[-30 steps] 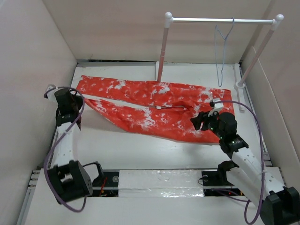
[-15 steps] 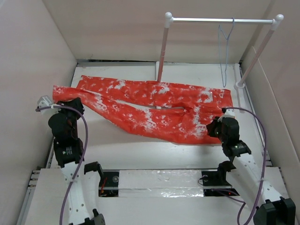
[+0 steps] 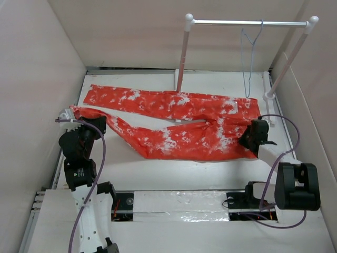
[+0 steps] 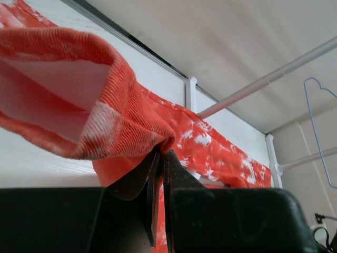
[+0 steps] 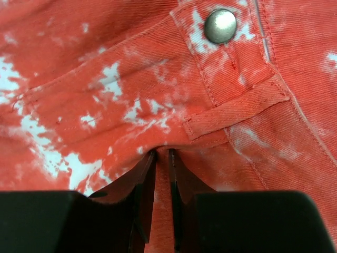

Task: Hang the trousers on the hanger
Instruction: Fold the trousers at the center of the board.

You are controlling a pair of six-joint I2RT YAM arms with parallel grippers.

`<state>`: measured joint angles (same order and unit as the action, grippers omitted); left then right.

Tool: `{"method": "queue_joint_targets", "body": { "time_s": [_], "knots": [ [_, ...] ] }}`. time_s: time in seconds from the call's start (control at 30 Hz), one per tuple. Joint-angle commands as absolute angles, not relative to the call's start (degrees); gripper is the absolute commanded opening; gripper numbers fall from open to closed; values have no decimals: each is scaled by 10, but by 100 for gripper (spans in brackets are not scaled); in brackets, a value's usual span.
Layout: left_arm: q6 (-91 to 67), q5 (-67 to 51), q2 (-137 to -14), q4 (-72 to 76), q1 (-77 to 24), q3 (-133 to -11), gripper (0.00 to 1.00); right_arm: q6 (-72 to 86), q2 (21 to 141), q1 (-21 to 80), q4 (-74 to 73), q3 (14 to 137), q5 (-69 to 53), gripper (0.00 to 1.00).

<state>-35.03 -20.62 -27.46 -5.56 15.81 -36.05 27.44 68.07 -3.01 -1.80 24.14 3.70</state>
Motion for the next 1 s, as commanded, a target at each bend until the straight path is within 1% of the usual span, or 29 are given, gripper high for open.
{"method": "queue_joint_targets", "body": {
  "time_s": [0.0, 0.1, 0.13, 0.17, 0.23, 0.33, 0.43, 0.5, 0.53, 0.57, 0.63, 0.67, 0.77, 0.83, 0.97],
  "knots": [
    [-344, -248, -266, -19, 155, -363, 0, 302, 731, -50, 42, 283, 19, 22],
    [-346, -252, -265, -20, 149, -363, 0, 292, 808, -82, 40, 326, 18, 23],
    [-347, -254, -264, -19, 149, -360, 0, 287, 831, -115, 37, 337, -31, 23],
    [-348, -255, -264, -17, 149, -354, 0, 269, 858, -133, 38, 345, -55, 22],
    [-355, -267, -266, -7, 149, -346, 0, 251, 864, -160, 55, 355, -76, 22],
    [-367, -285, -272, 15, 149, -331, 0, 214, 860, -167, 35, 387, -62, 24],
    [-367, -287, -274, 12, 149, -332, 0, 180, 819, -178, 16, 402, -82, 31],
    [-365, -280, -276, 4, 149, -345, 0, 172, 782, -178, 2, 396, -73, 40],
    [-364, -280, -277, 2, 149, -349, 0, 172, 732, -185, -19, 375, -56, 45],
    [-363, -279, -277, 1, 149, -352, 0, 177, 705, -191, -22, 360, -45, 54],
    [-362, -274, -277, -13, 143, -362, 0, 189, 633, -215, -32, 328, -13, 59],
    [-361, -271, -276, -15, 143, -365, 0, 195, 614, -227, -35, 300, -6, 60],
    [-361, -269, -274, -17, 138, -370, 0, 194, 571, -276, -56, 272, -5, 60],
    [-362, -267, -272, -18, 133, -373, 0, 191, 568, -301, -72, 261, -11, 59],
    [-353, -246, -268, -30, 133, -383, 0, 178, 598, -313, -72, 259, -39, 58]
  ]
}}
